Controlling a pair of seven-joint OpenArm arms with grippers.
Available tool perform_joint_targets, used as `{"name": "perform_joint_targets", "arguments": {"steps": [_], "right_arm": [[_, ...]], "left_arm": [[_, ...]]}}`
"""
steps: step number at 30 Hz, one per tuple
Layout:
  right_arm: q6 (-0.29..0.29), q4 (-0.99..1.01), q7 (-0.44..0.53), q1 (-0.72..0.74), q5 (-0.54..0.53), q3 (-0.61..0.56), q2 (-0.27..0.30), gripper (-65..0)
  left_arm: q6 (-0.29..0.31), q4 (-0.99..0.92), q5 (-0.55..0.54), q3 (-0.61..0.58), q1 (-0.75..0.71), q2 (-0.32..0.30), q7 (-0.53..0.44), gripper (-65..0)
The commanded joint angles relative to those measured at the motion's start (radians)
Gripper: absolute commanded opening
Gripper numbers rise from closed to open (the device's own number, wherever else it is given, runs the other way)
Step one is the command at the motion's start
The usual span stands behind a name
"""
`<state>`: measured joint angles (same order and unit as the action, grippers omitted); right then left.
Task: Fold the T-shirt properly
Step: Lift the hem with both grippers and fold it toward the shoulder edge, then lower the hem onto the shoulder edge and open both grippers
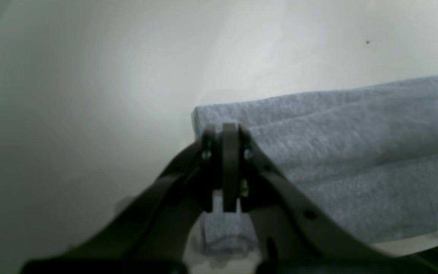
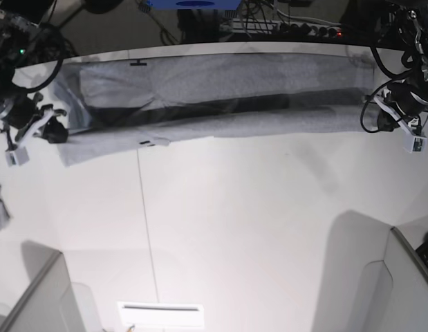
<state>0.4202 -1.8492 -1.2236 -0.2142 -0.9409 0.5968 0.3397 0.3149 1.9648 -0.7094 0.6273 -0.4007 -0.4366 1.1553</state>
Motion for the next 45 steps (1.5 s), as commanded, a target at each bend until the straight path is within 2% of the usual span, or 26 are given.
{"name": "perform_joint_targets", "arguments": {"steps": [1,14,21,26,40,45], "right_arm": [[0.004,-0.017,0.015,0.000,-0.010,0.010,0.006,-65.0],[0.004,-0.037,0.017,-0.098,-0.010,0.010,-0.006,-65.0],[0.004,-0.085,0.015,-0.139,-0.010,0.012,-0.027,-65.0],[0.004,-0.085,0.011,-0.158,-0.010,0.012,-0.044,-65.0],[0.004,-0.082,0.017,-0.199,-0.007,0.010,-0.046,-65.0],[0.004,-0.082,0.017,-0.198,-0.007,0.010,-0.046,-65.0]], "left_arm": [[-0.003,0.017,-0.002,0.012,-0.020,-0.017,-0.015,-65.0],[-0.003,0.017,0.001,0.015,-0.034,-0.018,-0.015,-65.0],[-0.003,0.017,0.000,0.115,-0.034,-0.020,-0.015,-65.0],[-0.001,0.018,-0.002,0.110,-0.057,-0.015,-0.015,-65.0],[-0.001,0.023,-0.002,0.108,-0.155,-0.014,-0.015,-65.0],[-0.001,0.020,-0.002,0.035,-0.155,-0.015,-0.015,-65.0]]}}
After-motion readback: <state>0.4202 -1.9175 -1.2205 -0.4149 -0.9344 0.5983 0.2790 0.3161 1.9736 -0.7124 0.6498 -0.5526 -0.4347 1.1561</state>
